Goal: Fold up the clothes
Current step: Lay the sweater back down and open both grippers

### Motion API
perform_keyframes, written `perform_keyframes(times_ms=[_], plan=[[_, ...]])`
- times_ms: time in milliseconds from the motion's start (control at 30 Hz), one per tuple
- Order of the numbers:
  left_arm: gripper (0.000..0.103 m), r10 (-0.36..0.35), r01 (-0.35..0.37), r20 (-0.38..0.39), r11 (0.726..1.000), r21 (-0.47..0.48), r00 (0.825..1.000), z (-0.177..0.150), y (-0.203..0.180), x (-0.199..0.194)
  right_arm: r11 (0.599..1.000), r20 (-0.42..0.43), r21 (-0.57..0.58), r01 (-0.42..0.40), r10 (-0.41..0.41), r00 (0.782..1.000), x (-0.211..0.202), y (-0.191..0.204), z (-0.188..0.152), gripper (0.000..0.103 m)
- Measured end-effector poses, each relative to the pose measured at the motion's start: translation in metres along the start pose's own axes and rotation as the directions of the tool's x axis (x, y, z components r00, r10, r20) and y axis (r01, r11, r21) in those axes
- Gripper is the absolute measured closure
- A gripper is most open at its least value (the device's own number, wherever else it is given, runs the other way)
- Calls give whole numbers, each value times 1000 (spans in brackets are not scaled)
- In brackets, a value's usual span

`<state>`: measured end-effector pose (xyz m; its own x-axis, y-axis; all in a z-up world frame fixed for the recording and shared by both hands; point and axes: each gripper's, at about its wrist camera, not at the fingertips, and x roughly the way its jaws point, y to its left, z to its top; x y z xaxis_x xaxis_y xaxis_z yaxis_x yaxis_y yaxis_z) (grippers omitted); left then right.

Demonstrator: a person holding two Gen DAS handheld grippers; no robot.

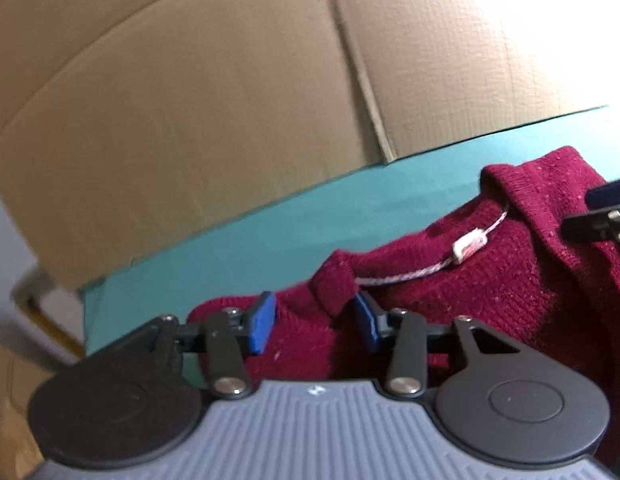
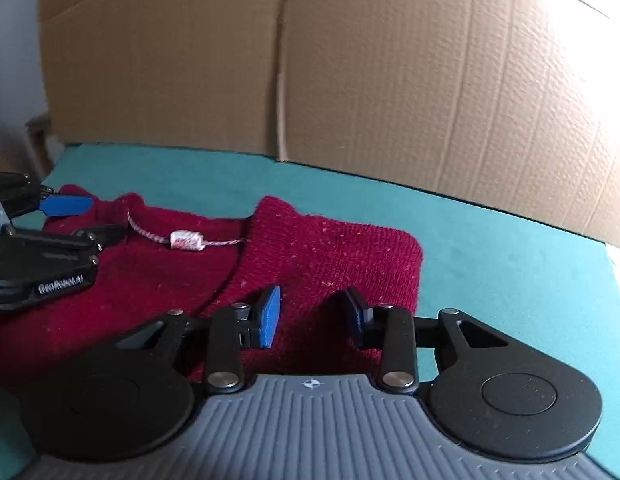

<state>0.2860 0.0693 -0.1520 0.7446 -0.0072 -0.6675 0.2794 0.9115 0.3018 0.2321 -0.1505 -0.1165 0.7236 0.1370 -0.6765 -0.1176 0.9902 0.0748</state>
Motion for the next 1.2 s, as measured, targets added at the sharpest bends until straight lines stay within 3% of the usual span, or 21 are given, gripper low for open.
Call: perform_keyframes(times_ms=[133,267,367,433,567,700,767,800,833,933,1067,1133,1200], plan=[[55,-28,28,-1,1000,12,1000,7,3,-6,1000,-32,-23,-9,9,999,13,7,2,65],[49,-4,7,43,998,-62,999,-8,29,-45,995,-1,67,-76,76,997,-26,-11,-7,65],[50,16,-12,46,996,-85,999,-26,35,-65,994,-18,41,-101,102,995,-41,-3,-27,65],[50,-6,7,12,997,-76,1000,-36,31,-61,997,-47,19,-74,75,996,-29,9,-32,65],[49,52,-52,-2,997,-57,999,-40,15,-52,998,-68,55,-26,30,997,-16,24,-25,62],[48,38,-45,-60,990,-133,997,-27,23,-75,995,-51,93,28,-23,998,-47,39,-31,61],[31,32,-43,-66,982,-182,997,-30,20,-93,987,-62,140,76,-68,996,-61,47,-36,56],[15,33,-45,-62,979,-201,998,-32,18,-103,981,-67,178,81,-70,995,-70,49,-42,54],[6,33,-46,-59,974,-221,998,-34,15,-112,973,-72,216,85,-71,995,-78,51,-48,51],[5,16,-30,-57,966,-257,998,-41,7,-137,955,-103,275,112,-86,991,-96,63,-64,44],[4,-42,17,-84,959,-282,996,-52,-4,-163,965,-116,219,143,-120,986,-119,81,-78,42],[4,-67,33,-106,955,-295,992,-57,-8,-173,966,-117,194,168,-147,982,-131,86,-82,31],[4,-89,46,-127,951,-306,988,-63,-12,-183,966,-120,183,181,-161,980,-139,88,-84,28]])
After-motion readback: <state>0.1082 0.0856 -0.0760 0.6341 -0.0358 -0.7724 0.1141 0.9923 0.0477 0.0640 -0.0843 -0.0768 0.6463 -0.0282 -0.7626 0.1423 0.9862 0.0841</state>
